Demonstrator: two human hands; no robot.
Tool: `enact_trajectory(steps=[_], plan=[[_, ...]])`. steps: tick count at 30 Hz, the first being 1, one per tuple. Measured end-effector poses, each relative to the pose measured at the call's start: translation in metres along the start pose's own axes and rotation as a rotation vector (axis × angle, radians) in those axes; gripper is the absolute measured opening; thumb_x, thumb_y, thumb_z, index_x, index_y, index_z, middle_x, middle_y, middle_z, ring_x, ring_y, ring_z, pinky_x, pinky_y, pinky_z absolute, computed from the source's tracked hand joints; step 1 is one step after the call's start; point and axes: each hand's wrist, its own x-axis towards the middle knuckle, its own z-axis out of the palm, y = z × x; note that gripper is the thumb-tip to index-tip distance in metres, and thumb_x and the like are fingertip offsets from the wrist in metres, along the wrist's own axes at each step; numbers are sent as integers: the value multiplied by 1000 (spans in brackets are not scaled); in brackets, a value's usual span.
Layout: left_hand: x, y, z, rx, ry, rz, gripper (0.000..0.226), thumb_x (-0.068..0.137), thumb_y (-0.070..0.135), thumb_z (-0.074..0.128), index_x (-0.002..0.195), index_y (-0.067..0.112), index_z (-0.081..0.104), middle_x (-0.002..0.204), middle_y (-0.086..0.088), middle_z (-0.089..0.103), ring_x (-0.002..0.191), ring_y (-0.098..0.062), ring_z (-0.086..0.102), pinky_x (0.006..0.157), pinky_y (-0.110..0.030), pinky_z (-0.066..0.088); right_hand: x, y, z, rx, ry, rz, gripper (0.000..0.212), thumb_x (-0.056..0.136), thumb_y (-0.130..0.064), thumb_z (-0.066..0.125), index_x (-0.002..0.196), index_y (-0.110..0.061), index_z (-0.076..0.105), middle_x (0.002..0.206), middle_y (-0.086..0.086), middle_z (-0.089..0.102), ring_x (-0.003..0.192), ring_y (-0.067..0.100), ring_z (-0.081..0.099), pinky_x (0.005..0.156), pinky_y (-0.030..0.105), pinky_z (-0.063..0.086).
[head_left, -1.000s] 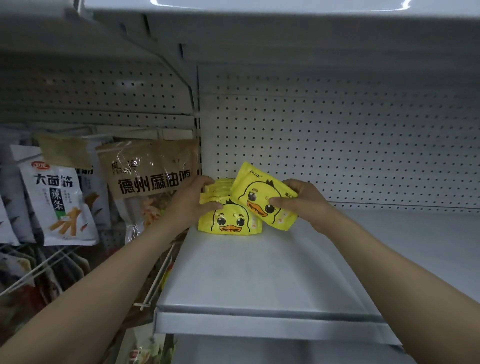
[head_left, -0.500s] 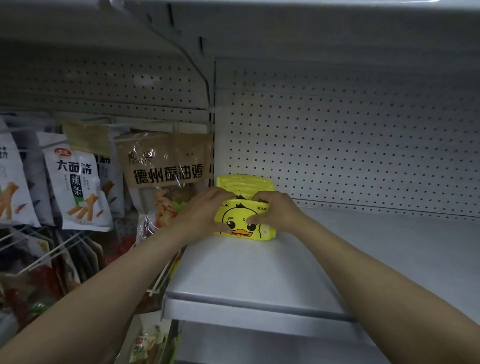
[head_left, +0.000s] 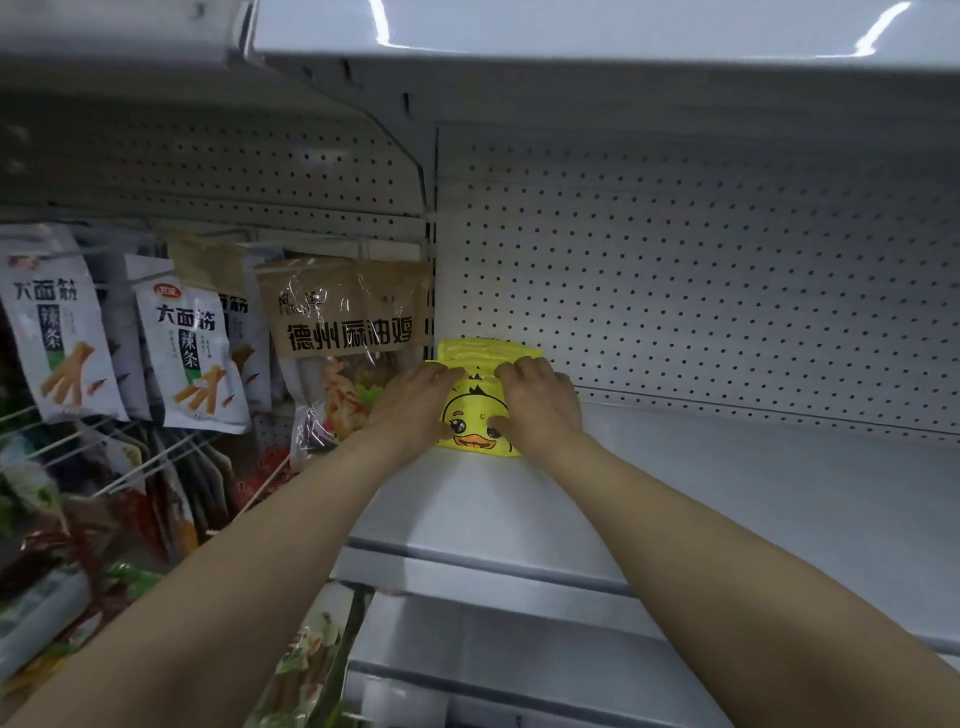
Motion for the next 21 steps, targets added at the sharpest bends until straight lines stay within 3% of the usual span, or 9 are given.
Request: enact_trajectory(steps=[4, 11, 21], plan=[[-23, 16, -24, -125, 37, -154, 77, 80, 36, 75, 146, 20, 38, 151, -12, 34, 136, -33, 35, 110, -43, 35, -7, 5, -28, 120, -18, -15, 56, 89, -47, 62, 136, -19, 48, 136, 8, 51, 129, 28, 42, 106, 40, 35], [-104, 49, -96, -114, 223, -289, 51, 86, 43, 66, 131, 24, 55, 133, -11, 52, 123, -32, 47, 96, -41, 44, -55, -3, -100, 234, 52, -127, 47, 92, -47, 57, 132, -24, 54, 134, 6, 57, 126, 28, 46, 101, 38, 38], [-267, 76, -151, 77, 306, -399, 52, 85, 45, 66, 130, 21, 55, 122, -9, 55, 115, -29, 51, 94, -42, 48, -164, -49, -158, 403, 29, -343, 46, 93, -50, 55, 133, -28, 53, 143, -2, 49, 134, 23, 38, 109, 39, 34]])
